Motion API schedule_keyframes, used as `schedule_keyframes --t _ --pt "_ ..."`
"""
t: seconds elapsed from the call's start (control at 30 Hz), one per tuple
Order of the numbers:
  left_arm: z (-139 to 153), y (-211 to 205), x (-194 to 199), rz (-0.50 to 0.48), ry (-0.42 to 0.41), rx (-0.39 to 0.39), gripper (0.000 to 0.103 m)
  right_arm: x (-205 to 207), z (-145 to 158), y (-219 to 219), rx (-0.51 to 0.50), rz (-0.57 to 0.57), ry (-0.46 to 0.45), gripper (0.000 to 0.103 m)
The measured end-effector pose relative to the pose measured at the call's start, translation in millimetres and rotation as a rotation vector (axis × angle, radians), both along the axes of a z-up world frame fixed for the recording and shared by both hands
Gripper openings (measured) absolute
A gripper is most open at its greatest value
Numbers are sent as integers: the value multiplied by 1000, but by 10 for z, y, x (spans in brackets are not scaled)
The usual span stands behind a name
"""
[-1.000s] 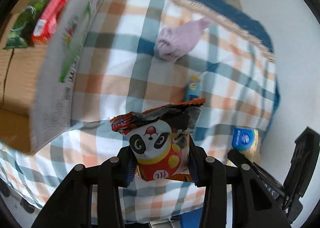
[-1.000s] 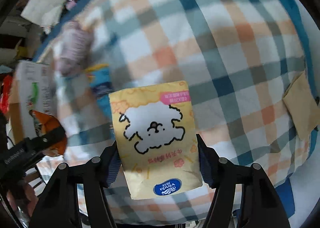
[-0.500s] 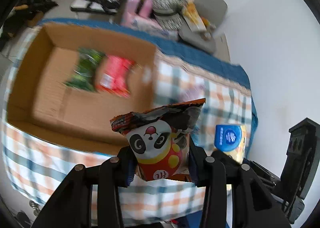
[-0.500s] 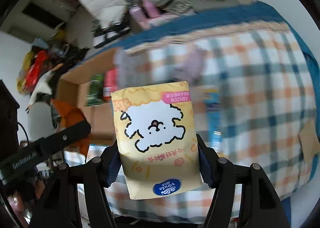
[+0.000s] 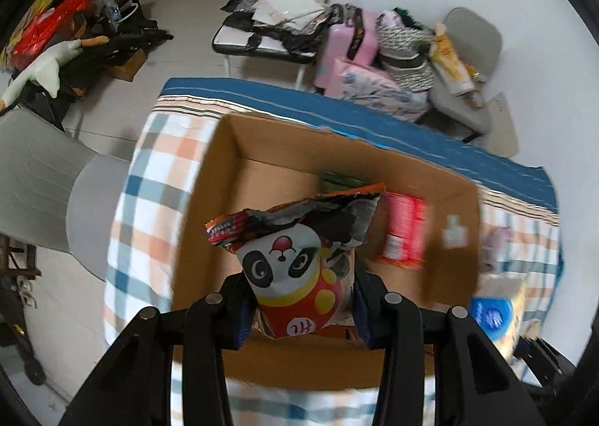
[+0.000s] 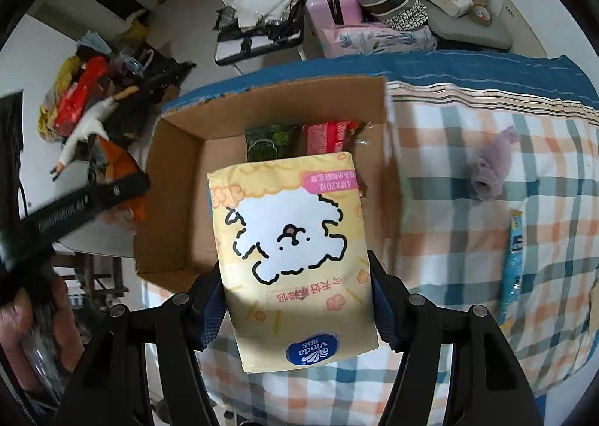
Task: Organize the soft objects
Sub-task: 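Carry both items into the box beside the bags and open both tools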
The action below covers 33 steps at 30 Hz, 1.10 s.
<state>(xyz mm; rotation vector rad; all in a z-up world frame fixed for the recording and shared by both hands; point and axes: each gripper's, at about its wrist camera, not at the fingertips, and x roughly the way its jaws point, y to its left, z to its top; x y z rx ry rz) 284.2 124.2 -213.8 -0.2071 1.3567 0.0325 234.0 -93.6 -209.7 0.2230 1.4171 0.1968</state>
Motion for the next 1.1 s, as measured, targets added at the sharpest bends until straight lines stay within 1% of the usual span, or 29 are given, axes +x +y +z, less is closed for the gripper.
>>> schedule_keyframes --t 0.07,0.2,0.4,0.53,0.67,0.77,0.87,0.9,0.93,0.97,1.03,1.07,1.1 --pt "-144 76 122 -20 21 16 39 43 -119 131 -39 1 11 68" --pt "-495 100 382 -67 78 37 39 147 -401 284 -107 -3 44 68" --pt "-929 27 664 -126 149 55 39 265 -828 332 -172 -28 107 68" --pt "-1074 -53 747 -162 175 53 40 303 -996 353 -198 -34 134 68" --pt "-1131 -84 819 -162 199 64 43 334 -1112 353 -218 -35 150 69" --pt "-1144 -69 830 -146 213 41 44 350 -1128 346 -211 -42 150 69" --pt "-1091 -58 800 -145 202 46 49 360 -1105 347 -214 -45 146 69" --pt "-1071 -58 786 -147 198 45 54 364 -1090 349 -214 -44 145 69" --pt "-1043 -57 770 -150 191 49 56 363 -1080 347 -215 -42 145 72" --pt "-1018 -53 751 -151 184 53 58 357 -1067 342 -216 -42 145 78" --pt "-962 -35 707 -150 175 60 82 346 -1031 339 -216 -42 141 84" --pt "-935 -24 683 -148 169 63 85 337 -1019 336 -213 -42 141 89" --pt "-901 -17 647 -148 157 64 86 325 -1004 335 -210 -41 141 93"
